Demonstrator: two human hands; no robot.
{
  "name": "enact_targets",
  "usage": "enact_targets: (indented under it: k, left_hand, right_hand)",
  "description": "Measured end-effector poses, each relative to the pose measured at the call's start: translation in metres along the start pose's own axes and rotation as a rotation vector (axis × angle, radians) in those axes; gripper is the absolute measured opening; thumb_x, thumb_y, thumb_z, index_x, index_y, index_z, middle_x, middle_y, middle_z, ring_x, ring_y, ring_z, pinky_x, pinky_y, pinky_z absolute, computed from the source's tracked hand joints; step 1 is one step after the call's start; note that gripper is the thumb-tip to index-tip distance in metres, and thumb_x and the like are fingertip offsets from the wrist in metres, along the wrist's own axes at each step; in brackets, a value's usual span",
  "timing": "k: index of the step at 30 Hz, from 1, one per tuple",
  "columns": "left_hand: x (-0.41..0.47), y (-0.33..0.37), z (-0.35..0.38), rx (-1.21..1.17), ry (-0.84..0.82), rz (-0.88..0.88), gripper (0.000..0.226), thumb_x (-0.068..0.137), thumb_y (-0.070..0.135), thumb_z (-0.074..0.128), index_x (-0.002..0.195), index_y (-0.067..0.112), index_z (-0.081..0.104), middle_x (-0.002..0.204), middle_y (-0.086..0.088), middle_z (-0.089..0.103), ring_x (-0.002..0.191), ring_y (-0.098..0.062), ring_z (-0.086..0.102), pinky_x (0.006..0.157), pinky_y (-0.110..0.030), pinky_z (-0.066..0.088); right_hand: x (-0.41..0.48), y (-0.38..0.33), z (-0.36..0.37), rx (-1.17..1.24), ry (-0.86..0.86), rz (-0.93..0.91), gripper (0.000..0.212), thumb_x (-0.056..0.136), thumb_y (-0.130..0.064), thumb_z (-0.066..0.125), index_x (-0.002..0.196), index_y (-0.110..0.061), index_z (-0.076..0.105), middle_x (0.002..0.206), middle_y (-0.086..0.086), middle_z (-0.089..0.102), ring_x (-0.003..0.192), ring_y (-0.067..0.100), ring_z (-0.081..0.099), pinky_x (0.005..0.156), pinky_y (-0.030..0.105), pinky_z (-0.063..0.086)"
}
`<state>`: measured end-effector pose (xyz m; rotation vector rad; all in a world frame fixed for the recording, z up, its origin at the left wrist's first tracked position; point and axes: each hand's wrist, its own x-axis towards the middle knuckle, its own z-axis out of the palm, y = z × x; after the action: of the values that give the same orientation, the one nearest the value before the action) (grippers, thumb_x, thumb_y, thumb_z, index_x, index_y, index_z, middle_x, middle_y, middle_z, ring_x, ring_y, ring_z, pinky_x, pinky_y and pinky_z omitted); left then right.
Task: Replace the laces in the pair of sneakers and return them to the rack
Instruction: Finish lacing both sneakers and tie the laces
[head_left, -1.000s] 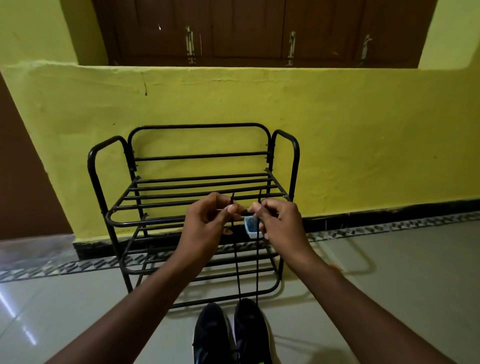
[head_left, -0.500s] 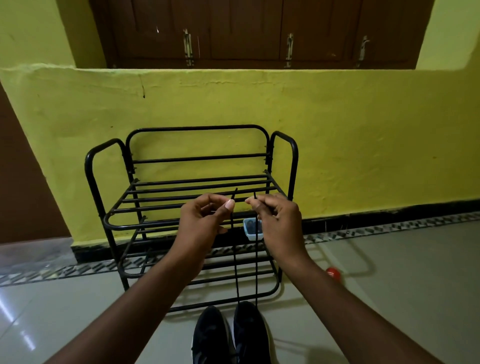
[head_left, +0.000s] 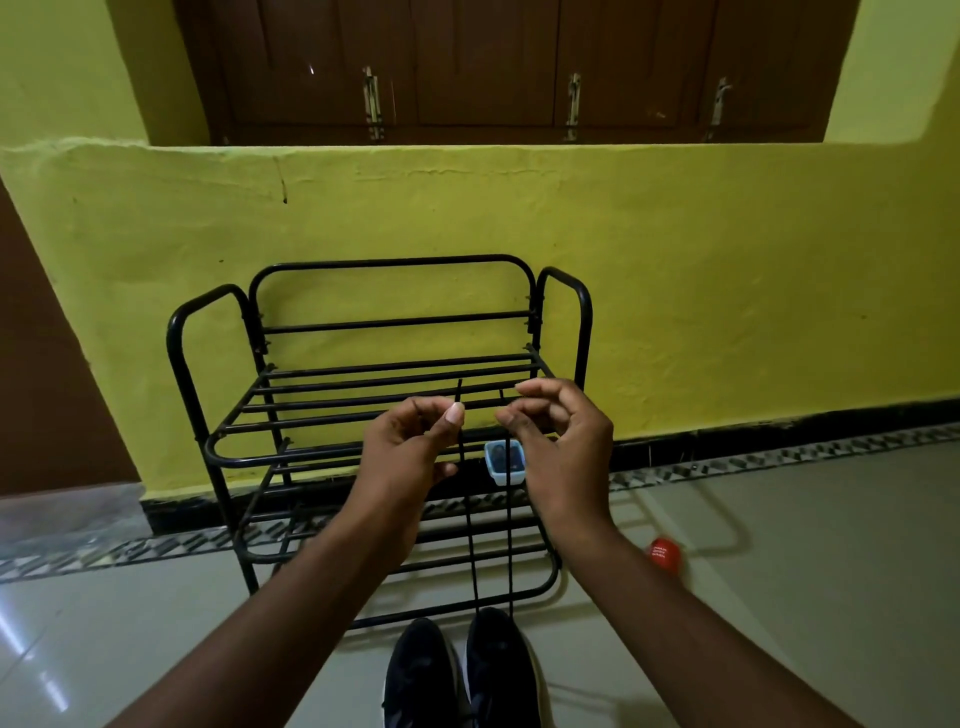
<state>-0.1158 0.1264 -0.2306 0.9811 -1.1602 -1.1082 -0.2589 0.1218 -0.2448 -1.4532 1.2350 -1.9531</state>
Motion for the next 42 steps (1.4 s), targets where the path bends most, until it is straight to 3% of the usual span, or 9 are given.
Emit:
enact_targets:
  k: [10,13,18,20,24,27,29,35,42]
  left_hand:
    - [0.003,-0.005,-0.004,0.033,-0.03,0.037,0.012,0.1,0.018,0.057,0.103,0.01,0.066,0.096,-0.003,0.072,0.096,-0.019,0.067,0.086,-0.037,0.055]
    - [0.007,-0.01,-0.008,-0.028,-0.053,0.023,0.011,0.104,0.014,0.05,0.107,0.008,0.059,0.083,-0.004,0.068,0.073,-0.018,0.061,0.068,-0.031,0.053]
    - [0.017,-0.051,-0.013,0.26,-0.042,0.111,0.008,0.105,0.013,0.05,0.11,0.019,0.051,0.078,-0.005,0.07,0.055,-0.005,0.053,0.051,-0.021,0.039]
    - [0.02,-0.078,-0.019,0.439,-0.096,0.136,0.019,0.103,0.003,0.047,0.104,0.021,0.054,0.08,-0.006,0.072,0.058,-0.009,0.057,0.05,-0.025,0.042]
    - [0.024,-0.137,-0.028,0.89,-0.313,0.081,0.041,0.083,-0.011,0.048,0.084,0.024,0.07,0.083,0.007,0.075,0.082,-0.005,0.068,0.073,-0.029,0.054]
    - [0.023,-0.187,-0.035,1.202,-0.529,0.043,0.023,0.087,0.008,0.064,0.103,0.019,0.076,0.108,0.004,0.074,0.102,-0.014,0.067,0.084,-0.026,0.05]
    - [0.021,-0.223,-0.041,1.379,-0.634,-0.024,0.035,0.089,0.025,0.071,0.123,0.022,0.068,0.125,0.001,0.067,0.116,-0.02,0.06,0.095,-0.033,0.049]
    - [0.011,-0.286,-0.038,1.584,-0.784,-0.012,0.044,0.087,0.04,0.068,0.126,0.022,0.058,0.129,-0.004,0.058,0.126,-0.028,0.043,0.097,-0.043,0.041]
    - [0.007,-0.301,-0.029,1.658,-0.771,0.039,0.048,0.089,0.039,0.068,0.131,0.017,0.057,0.136,-0.005,0.053,0.129,-0.028,0.038,0.102,-0.043,0.037]
  right_hand:
    - [-0.003,0.009,-0.001,-0.005,-0.031,-0.002,0.02,0.081,-0.015,0.082,0.093,-0.02,0.067,0.081,-0.012,0.074,0.083,0.001,0.071,0.074,0.022,0.056]
    - [-0.002,0.016,-0.003,0.022,-0.058,0.002,0.017,0.086,-0.009,0.077,0.092,-0.017,0.062,0.083,-0.003,0.07,0.077,0.007,0.072,0.069,0.027,0.058]
    - [-0.009,0.057,-0.011,-0.091,-0.167,-0.016,0.013,0.097,-0.001,0.059,0.09,-0.01,0.053,0.082,0.007,0.059,0.055,0.017,0.064,0.058,0.038,0.058]
    - [-0.013,0.085,-0.015,-0.172,-0.251,0.017,0.017,0.097,0.0,0.056,0.089,-0.014,0.057,0.08,0.003,0.059,0.058,0.016,0.061,0.057,0.032,0.055]
    - [-0.033,0.144,-0.023,-0.381,-0.407,0.107,0.017,0.096,-0.004,0.059,0.093,-0.016,0.071,0.09,-0.005,0.063,0.079,0.008,0.062,0.072,0.02,0.051]
    - [-0.053,0.183,-0.032,-0.538,-0.511,0.182,0.017,0.09,0.0,0.061,0.095,-0.01,0.074,0.096,-0.001,0.065,0.088,0.011,0.063,0.081,0.022,0.052]
    - [-0.07,0.21,-0.037,-0.645,-0.594,0.245,0.019,0.086,-0.001,0.06,0.095,-0.008,0.075,0.097,0.002,0.069,0.093,0.015,0.066,0.086,0.031,0.056]
    - [-0.105,0.268,-0.04,-0.856,-0.844,0.409,0.026,0.086,-0.018,0.07,0.111,-0.023,0.074,0.115,0.002,0.068,0.107,0.02,0.066,0.094,0.036,0.054]
    - [-0.112,0.282,-0.033,-0.893,-0.875,0.308,0.032,0.087,-0.003,0.063,0.108,-0.025,0.074,0.106,0.0,0.067,0.097,0.017,0.066,0.082,0.029,0.055]
